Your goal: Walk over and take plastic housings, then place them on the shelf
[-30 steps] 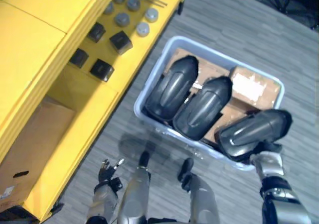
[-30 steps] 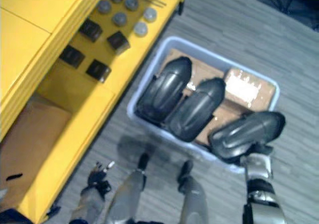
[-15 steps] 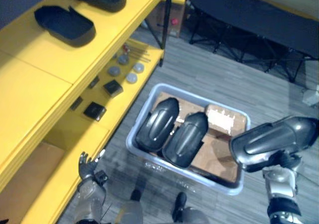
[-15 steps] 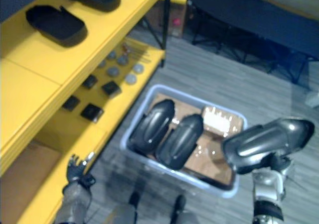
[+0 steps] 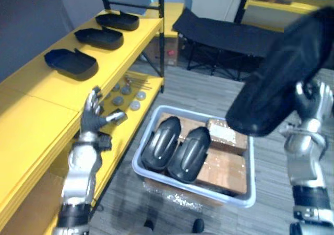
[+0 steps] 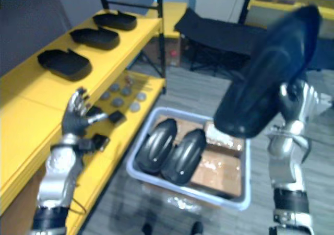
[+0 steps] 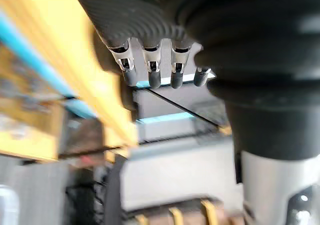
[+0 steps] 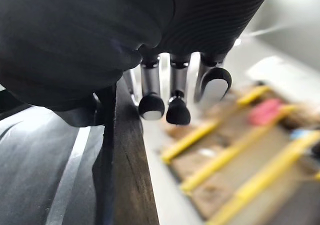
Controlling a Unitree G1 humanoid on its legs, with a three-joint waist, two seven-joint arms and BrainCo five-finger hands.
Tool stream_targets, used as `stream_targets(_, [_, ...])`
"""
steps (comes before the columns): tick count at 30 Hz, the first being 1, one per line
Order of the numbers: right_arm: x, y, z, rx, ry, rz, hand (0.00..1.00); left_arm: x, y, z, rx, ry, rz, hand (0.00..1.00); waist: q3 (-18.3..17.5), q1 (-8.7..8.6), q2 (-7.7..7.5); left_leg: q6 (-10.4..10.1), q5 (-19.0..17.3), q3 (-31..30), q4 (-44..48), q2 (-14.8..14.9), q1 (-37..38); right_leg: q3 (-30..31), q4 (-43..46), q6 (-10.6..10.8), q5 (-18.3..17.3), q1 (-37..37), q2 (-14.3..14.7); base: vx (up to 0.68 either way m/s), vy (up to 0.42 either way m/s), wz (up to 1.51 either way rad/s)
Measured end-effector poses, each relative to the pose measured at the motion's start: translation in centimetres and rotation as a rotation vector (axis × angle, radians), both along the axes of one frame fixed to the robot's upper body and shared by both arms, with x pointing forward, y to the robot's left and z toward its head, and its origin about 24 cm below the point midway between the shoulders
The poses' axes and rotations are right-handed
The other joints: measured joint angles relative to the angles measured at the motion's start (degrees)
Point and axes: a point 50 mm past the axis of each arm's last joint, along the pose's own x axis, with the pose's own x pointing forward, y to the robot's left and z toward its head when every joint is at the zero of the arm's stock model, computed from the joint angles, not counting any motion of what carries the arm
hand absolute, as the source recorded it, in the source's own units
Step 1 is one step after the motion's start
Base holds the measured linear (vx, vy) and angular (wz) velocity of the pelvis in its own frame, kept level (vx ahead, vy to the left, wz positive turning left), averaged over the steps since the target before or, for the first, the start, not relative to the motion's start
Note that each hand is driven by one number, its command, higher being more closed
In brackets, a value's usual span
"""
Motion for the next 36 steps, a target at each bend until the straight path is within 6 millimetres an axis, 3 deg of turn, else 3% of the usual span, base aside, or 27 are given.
stream_targets(2, [1.0, 2.3, 1.6, -0.045, -0.043, 0.107, 1.00, 0.9, -1.2, 1.1, -0.020, -0.009, -0.077, 0.00, -0.30, -0.16, 0.27, 0.06, 0.06, 0.01, -0.08, -0.08, 0.05, 0.10, -0.02, 0.10, 0.11, -0.06, -0.11, 0.00, 0.000, 0.00])
stream_targets(6, [2.1, 6.1, 2.5, -0.147, -0.046, 0.252, 1.00, 2.4, -2.4, 0.0, -0.084, 0.072, -0.134, 0.00, -0.78, -0.40, 0.33, 0.20, 0.17, -0.05, -0.13, -0.22, 0.00, 0.13, -0.04, 0.14, 0.29, -0.15, -0.22, 0.00, 0.000, 0.00])
stream_targets(18, [4.5, 11.0, 2.3, -0.221, -0.012, 0.368, 1.00, 3.6, -5.6, -5.9, -0.411, 0.404, -0.255, 0.00, -1.16, 0.20, -0.22, 0.87, 1.49, -0.02, -0.11, -1.29, -0.16, 0.03, -0.09, -0.25, 2.02, -0.31, -1.29, -0.04, 0.014, 0.00])
stream_targets(28, [5.5, 11.3, 0.8, -0.248, 0.070, 0.340, 1.00, 3.5, -8.2, -6.3, -0.474, 0.440, -0.386, 0.00, -1.33, 0.19, -0.51, 0.19, 4.17, -0.15, -3.08, -0.79, -0.02, -0.72, -0.16, -0.33, 2.31, -1.24, -0.92, -0.06, -0.030, 0.02])
stream_targets(36, [6.8, 11.6, 0.1, -0.285, 0.157, 0.319, 1.00, 3.9, -9.6, -4.7, -0.492, 0.380, -0.454, 0.00, -1.63, 0.29, -0.98, -0.01, 4.48, -0.41, -3.28, -0.42, -0.07, -1.16, -0.12, -0.40, 2.74, -1.23, -0.56, 0.00, -0.013, 0.01])
